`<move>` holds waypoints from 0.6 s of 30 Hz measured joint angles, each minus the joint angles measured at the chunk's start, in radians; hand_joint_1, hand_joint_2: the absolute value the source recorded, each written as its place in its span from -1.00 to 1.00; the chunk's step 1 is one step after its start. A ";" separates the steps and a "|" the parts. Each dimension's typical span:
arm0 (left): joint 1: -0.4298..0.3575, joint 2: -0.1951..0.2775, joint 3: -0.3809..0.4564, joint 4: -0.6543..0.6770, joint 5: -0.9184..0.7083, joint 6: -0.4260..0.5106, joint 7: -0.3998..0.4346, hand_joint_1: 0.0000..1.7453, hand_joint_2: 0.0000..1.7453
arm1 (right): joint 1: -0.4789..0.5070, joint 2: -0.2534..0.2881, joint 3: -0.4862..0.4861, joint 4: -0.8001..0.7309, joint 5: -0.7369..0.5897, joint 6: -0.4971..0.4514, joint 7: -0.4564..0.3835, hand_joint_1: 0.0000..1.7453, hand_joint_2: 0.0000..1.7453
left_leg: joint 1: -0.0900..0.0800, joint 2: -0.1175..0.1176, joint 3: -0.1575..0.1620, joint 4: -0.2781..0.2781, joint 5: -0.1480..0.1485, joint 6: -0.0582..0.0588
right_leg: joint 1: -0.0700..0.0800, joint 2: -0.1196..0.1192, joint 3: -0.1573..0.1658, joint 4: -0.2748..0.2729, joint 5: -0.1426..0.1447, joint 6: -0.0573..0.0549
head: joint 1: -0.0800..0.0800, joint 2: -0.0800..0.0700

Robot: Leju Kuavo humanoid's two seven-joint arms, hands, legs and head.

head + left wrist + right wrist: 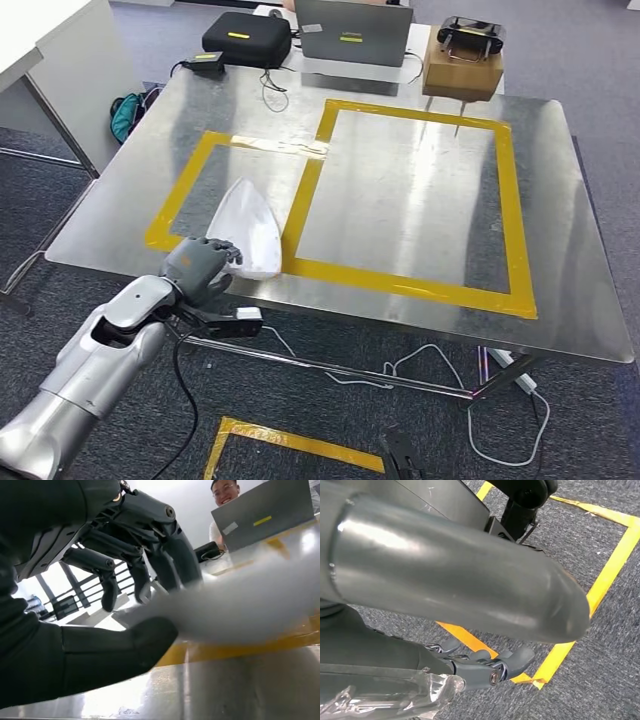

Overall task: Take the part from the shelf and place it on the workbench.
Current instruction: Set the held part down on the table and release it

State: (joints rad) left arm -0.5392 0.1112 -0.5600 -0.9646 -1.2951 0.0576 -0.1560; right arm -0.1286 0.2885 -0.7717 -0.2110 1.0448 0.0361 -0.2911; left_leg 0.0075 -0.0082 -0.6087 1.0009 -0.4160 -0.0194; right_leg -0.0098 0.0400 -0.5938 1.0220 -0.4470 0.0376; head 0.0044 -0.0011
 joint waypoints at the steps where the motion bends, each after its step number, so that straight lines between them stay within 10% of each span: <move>1: 0.000 0.000 0.000 0.002 0.000 0.000 0.000 -1.00 1.00 | 0.000 0.001 0.000 0.000 0.000 -0.001 0.001 -1.00 -1.00 | 0.000 0.000 0.000 0.000 0.000 0.000 | 0.000 0.000 0.000 0.000 0.000 0.000 | 0.000 0.000; 13: 0.000 -0.010 0.004 0.019 0.006 0.006 0.000 -1.00 1.00 | 0.005 0.009 0.012 0.000 -0.010 -0.005 0.004 -1.00 -1.00 | 0.000 0.000 0.000 0.000 0.000 0.000 | 0.000 0.000 0.000 0.000 0.000 0.000 | 0.000 0.000; 17: 0.000 -0.011 0.004 0.021 0.006 0.006 0.000 -1.00 -1.00 | 0.005 0.009 0.016 0.000 -0.012 -0.005 0.004 -1.00 -1.00 | 0.000 0.000 0.000 0.000 0.000 0.000 | 0.000 0.000 0.000 0.000 0.000 0.000 | 0.000 0.000; 18: 0.000 -0.011 0.004 0.022 0.006 0.006 0.000 -1.00 -1.00 | 0.006 0.009 0.017 0.000 -0.013 -0.005 0.005 -1.00 -1.00 | 0.000 0.000 0.000 0.000 0.000 0.000 | 0.000 0.000 0.000 0.000 0.000 0.000 | 0.000 0.000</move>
State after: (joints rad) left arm -0.5393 0.0999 -0.5555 -0.9428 -1.2894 0.0641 -0.1560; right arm -0.1231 0.2976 -0.7551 -0.2110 1.0316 0.0309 -0.2865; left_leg 0.0075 -0.0082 -0.6089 1.0009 -0.4161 -0.0195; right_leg -0.0098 0.0400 -0.5939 1.0220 -0.4470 0.0376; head 0.0042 -0.0011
